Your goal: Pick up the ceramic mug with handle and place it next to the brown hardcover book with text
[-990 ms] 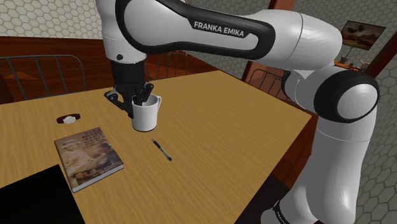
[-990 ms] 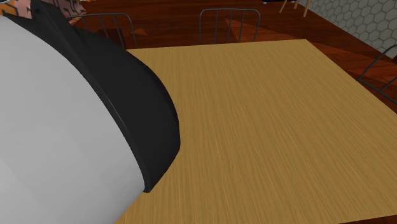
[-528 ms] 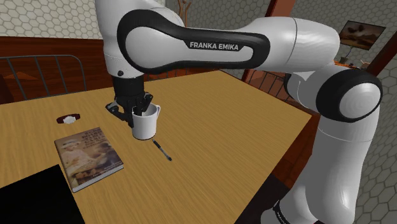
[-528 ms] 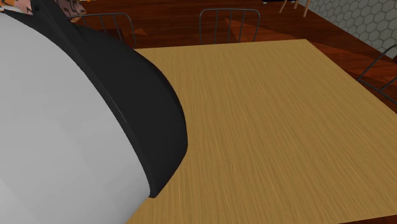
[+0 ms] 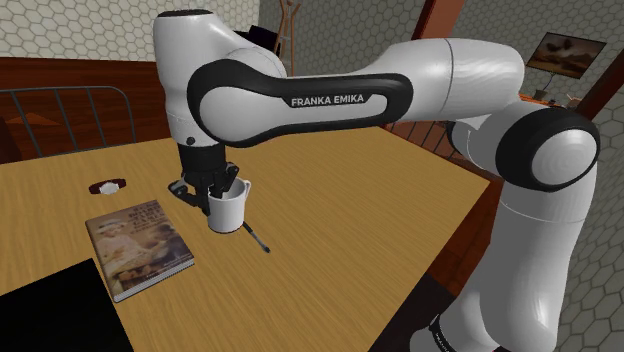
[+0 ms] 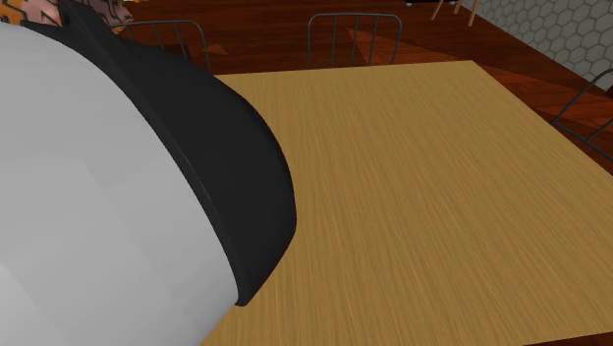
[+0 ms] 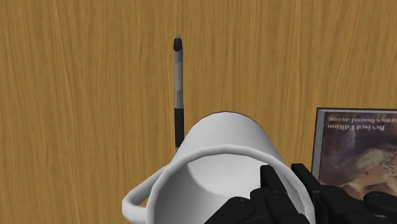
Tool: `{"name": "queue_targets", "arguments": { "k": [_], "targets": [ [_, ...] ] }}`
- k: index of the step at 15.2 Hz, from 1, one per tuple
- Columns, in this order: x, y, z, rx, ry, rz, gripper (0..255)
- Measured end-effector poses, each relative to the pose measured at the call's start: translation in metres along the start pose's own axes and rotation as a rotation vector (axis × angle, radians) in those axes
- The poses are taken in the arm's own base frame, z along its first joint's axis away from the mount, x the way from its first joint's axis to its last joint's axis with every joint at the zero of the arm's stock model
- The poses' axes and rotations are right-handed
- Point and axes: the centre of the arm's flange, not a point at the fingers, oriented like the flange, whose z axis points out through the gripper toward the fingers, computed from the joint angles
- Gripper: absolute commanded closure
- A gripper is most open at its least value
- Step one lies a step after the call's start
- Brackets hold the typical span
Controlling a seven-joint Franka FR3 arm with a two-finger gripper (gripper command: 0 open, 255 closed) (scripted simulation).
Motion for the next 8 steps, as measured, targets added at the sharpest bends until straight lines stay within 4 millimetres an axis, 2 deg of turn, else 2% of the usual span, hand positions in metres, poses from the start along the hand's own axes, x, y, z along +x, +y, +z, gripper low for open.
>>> {"name": "queue_targets", "arguments": {
  "k": [5,8],
  "targets": [
    [-0.001,-0.002,0.026,0.0,0.0,0.0,255],
    [0.0,-0.002,0.031,0.0,0.0,0.0,255]
  ]
}}
